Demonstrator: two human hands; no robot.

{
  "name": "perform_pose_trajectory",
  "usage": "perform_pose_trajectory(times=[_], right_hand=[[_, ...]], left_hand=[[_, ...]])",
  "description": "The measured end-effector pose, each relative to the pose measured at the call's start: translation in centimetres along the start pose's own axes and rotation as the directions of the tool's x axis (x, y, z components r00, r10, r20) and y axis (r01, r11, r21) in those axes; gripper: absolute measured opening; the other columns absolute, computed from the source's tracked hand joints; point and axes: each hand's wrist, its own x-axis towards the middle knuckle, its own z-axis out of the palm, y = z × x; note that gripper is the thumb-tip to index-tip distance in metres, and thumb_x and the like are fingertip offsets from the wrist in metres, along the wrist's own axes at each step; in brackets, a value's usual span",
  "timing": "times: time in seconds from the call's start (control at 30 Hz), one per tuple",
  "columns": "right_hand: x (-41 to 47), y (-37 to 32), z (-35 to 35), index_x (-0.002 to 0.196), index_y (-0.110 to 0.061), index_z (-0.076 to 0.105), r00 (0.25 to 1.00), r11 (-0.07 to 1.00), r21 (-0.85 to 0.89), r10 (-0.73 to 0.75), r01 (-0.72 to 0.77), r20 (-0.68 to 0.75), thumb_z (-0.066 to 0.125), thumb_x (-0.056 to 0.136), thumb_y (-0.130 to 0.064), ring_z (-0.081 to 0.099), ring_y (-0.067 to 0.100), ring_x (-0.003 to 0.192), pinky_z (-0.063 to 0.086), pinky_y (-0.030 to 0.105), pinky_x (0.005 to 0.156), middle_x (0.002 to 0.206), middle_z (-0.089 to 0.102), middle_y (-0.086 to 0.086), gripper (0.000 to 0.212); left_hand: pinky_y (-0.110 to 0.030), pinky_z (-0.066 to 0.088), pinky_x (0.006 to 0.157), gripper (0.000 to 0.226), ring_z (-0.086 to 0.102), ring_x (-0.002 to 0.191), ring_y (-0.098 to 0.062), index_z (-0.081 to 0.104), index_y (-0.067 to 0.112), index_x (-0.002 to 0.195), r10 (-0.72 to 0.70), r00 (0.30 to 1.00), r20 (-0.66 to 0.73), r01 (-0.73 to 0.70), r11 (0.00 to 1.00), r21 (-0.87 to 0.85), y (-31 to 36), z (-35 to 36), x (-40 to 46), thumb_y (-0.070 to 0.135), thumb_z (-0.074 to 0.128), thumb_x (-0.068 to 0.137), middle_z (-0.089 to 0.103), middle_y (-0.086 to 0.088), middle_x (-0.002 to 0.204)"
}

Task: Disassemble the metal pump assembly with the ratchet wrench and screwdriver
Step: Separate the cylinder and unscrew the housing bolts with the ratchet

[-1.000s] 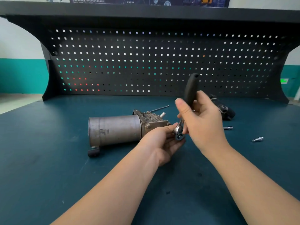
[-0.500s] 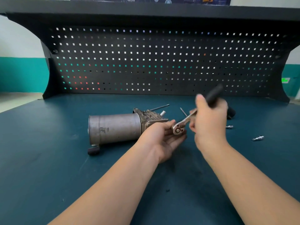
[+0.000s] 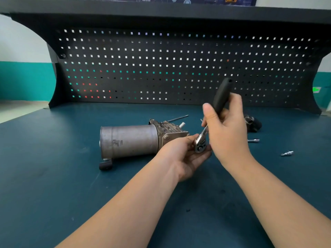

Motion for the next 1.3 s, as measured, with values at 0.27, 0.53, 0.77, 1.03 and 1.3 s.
perform_pose_trajectory(times=[0.27, 0.53, 0.77, 1.03, 1.3], right_hand=[[0.7, 2.8, -1.2, 0.083, -0.012, 0.045, 0.414, 0.297, 0.637, 0.910, -0.712, 0.039, 0.038, 0.098, -0.012, 0.034, 0.003, 0.040, 0.019, 0.012, 0.029, 0.067, 0.050, 0.004, 0.017], [0.0, -0.3, 0.1, 0.094, -0.037, 0.045, 0.990, 0.999, 0.002, -0.036, 0.036, 0.136, 0.057, 0.093, -0.025, 0.057, 0.005, 0.051, 0.046, 0.019, 0.052, 0.058, 0.061, -0.008, 0.017], [1.2, 2.4, -1.5, 0.095, -0.006, 0.051, 0.473, 0.329, 0.614, 0.877, -0.718, 0.084, 0.041, 0.099, -0.016, 0.036, 0.002, 0.040, 0.021, 0.013, 0.030, 0.067, 0.049, 0.003, 0.015], [-0.2, -0.6, -0.1, 0.092, -0.034, 0.047, 0.972, 0.995, -0.015, -0.093, 0.099, 0.214, 0.057, 0.090, -0.031, 0.058, 0.012, 0.053, 0.048, 0.025, 0.052, 0.062, 0.060, -0.002, 0.011], [0.7, 2.1, -0.9, 0.092, -0.012, 0.048, 0.527, 0.411, 0.625, 0.850, -0.663, 0.001, 0.041, 0.099, -0.020, 0.032, 0.004, 0.035, 0.019, 0.013, 0.030, 0.065, 0.049, 0.003, 0.013]], left_hand=[[-0.031, 0.053, 0.070, 0.018, 0.062, 0.069, -0.022, 0.058, 0.000, 0.087, 0.003, 1.000, 0.016, -0.005, 0.988, 0.154, -0.5, 0.0, 0.8, 0.017, 0.058, 0.092, 0.064, -0.015, 0.078], [-0.031, 0.057, 0.053, 0.019, 0.065, 0.067, -0.021, 0.065, 0.002, 0.076, 0.006, 1.000, 0.006, -0.006, 0.997, 0.076, -0.1, -0.6, 0.5, 0.017, 0.066, 0.087, 0.068, -0.011, 0.067], [-0.031, 0.054, 0.060, 0.020, 0.061, 0.068, -0.022, 0.058, -0.001, 0.081, 0.028, 1.000, -0.002, -0.028, 0.994, 0.102, -0.4, 0.2, 0.7, 0.016, 0.062, 0.090, 0.064, -0.015, 0.073], [-0.027, 0.057, 0.053, 0.022, 0.066, 0.057, -0.016, 0.064, 0.004, 0.074, -0.012, 1.000, 0.027, 0.010, 0.997, 0.071, -0.2, -0.2, 0.2, 0.021, 0.065, 0.088, 0.066, -0.007, 0.057], [-0.029, 0.057, 0.053, 0.015, 0.063, 0.066, -0.021, 0.059, 0.001, 0.085, 0.029, 1.000, -0.002, -0.028, 0.997, 0.071, -0.4, 0.2, 0.7, 0.015, 0.062, 0.090, 0.065, -0.014, 0.074]])
